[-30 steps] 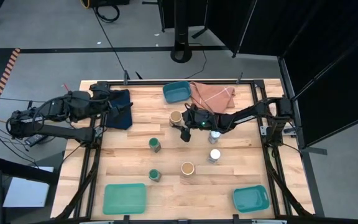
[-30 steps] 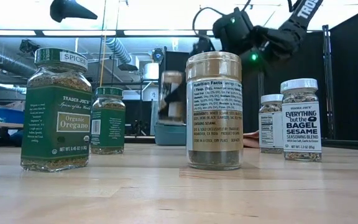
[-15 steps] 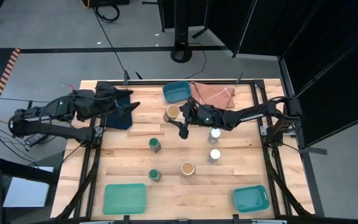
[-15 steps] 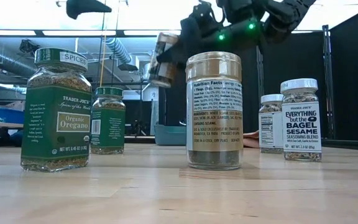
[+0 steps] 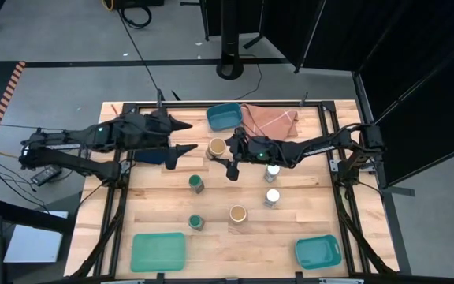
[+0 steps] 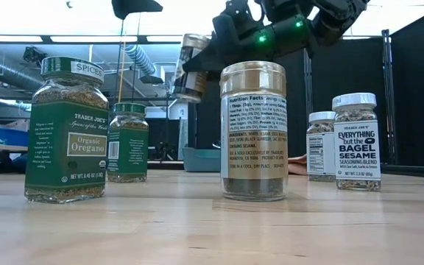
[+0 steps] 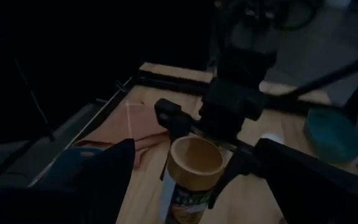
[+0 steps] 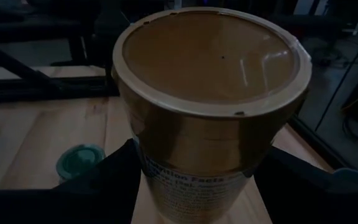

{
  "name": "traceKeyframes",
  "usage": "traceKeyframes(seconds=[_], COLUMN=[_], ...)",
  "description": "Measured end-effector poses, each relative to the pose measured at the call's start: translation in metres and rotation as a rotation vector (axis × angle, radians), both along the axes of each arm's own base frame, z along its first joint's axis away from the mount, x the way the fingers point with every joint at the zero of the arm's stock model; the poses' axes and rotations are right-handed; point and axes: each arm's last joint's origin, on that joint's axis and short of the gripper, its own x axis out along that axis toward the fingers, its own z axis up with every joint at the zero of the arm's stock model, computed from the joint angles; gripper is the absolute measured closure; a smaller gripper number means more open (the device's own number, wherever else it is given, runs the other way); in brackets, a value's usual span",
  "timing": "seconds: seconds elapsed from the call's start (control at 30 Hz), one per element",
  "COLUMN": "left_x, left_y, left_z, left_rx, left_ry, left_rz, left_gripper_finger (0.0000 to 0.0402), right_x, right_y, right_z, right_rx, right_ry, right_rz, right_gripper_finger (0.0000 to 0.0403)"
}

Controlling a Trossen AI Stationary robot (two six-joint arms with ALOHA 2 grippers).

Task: Sort spices by type
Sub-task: Put the top brown seasoning bottle into the light green bin

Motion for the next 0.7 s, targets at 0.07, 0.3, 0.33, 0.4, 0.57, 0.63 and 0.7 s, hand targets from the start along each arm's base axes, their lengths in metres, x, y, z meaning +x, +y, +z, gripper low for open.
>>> traceKeyframes(seconds=[0.07,0.3,0.33,0.4,0.57,0.63,0.7], left_x=[0.008,0.038,0.043,0.052,0.076,0.084,0.090], left_y=[0.001,0.002,0.003,0.003,0.004,0.004,0.004], left_z=[0.005,0.014,0.013,0.013,0.016,0.017,0.018], left_rx=[0.033,0.128,0.139,0.155,0.194,0.210,0.224], left_ry=[0.058,0.350,0.403,0.479,0.547,0.554,0.555], left_rz=[-0.012,-0.071,-0.080,-0.098,-0.137,-0.158,-0.178], left_gripper_finger=[0.0055,0.0055,0.0055,0.0055,0.0055,0.0055,0.0055], right_x=[0.000,-0.001,-0.001,-0.001,-0.001,-0.001,-0.001], right_y=[0.000,0.000,0.000,0.000,0.000,0.000,0.000], right_z=[-0.001,-0.002,-0.002,-0.002,-0.003,-0.003,-0.003], right_rx=[0.001,0.001,0.001,0.001,0.001,0.001,0.001], right_ry=[0.010,0.022,0.022,0.025,0.026,0.026,0.027], right_rz=[0.000,-0.001,-0.001,-0.001,-0.001,-0.002,-0.001], right_gripper_finger=[0.0125,0.0125,0.0125,0.0125,0.0125,0.0125,0.0125])
